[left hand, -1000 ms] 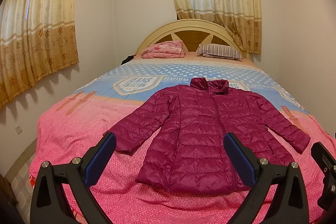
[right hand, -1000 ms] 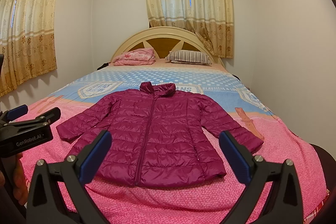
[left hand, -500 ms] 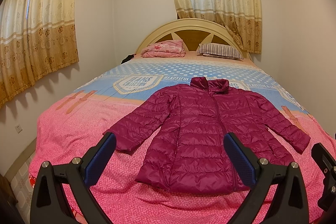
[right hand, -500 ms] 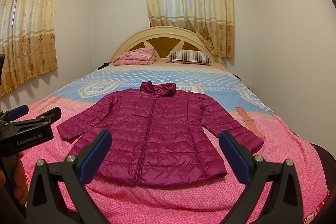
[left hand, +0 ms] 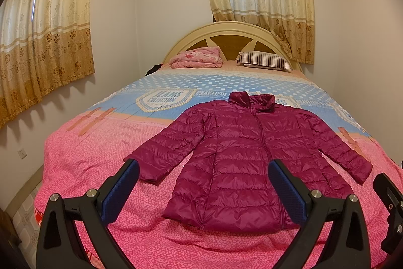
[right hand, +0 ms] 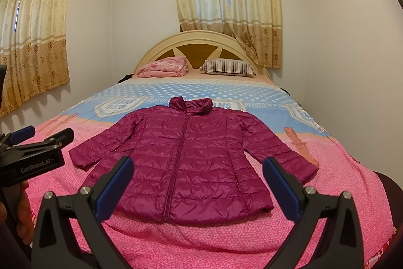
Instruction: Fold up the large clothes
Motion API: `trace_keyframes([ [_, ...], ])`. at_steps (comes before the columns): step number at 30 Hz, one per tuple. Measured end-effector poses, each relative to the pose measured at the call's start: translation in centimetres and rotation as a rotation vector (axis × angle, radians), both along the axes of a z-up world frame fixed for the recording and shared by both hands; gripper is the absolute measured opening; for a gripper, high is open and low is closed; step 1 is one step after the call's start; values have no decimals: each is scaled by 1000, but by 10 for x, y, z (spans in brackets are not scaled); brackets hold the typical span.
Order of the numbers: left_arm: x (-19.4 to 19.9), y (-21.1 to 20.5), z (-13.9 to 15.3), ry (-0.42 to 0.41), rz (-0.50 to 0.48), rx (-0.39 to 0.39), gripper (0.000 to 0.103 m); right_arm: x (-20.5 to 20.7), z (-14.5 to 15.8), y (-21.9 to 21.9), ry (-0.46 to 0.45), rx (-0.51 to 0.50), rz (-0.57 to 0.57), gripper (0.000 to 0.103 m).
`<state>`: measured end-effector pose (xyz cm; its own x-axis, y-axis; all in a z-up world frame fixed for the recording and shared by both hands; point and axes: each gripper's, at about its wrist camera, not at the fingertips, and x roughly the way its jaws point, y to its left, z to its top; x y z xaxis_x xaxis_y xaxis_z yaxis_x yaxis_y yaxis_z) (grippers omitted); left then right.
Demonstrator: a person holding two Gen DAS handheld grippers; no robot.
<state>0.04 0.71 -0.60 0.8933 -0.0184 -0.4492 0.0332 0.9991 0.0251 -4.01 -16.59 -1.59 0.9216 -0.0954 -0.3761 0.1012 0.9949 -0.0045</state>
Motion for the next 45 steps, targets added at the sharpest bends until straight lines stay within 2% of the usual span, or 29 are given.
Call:
trace_keyframes([
  [8,2,-1,-5,8,1,-1,102,0,-3,1,3,3,4,103],
  [18,20,-2,-25,75,0,-22,102,12,-19,-2,52,28,35,103],
  [22,33,-9,-40,77,-17,11,102,23,-31,-13,80,61,61,103],
  [24,45,-9,-49,77,4,39,102,34,-42,-24,108,71,33,103],
  [27,74,-7,-66,112,27,67,102,57,-63,-59,171,104,-34,103],
  [31,114,-6,-79,150,38,88,102,80,-81,-116,223,194,-132,96],
  [33,132,-10,-80,167,35,92,102,94,-91,-155,253,230,-208,90],
  [35,146,-18,-79,167,22,97,102,104,-98,-183,283,256,-265,83],
  [40,184,-43,-82,148,12,150,102,122,-114,-258,343,327,-409,81],
  [43,208,-56,-89,162,7,161,102,130,-126,-284,384,340,-466,79],
  [45,222,-65,-97,176,5,177,102,139,-136,-298,429,371,-485,72],
])
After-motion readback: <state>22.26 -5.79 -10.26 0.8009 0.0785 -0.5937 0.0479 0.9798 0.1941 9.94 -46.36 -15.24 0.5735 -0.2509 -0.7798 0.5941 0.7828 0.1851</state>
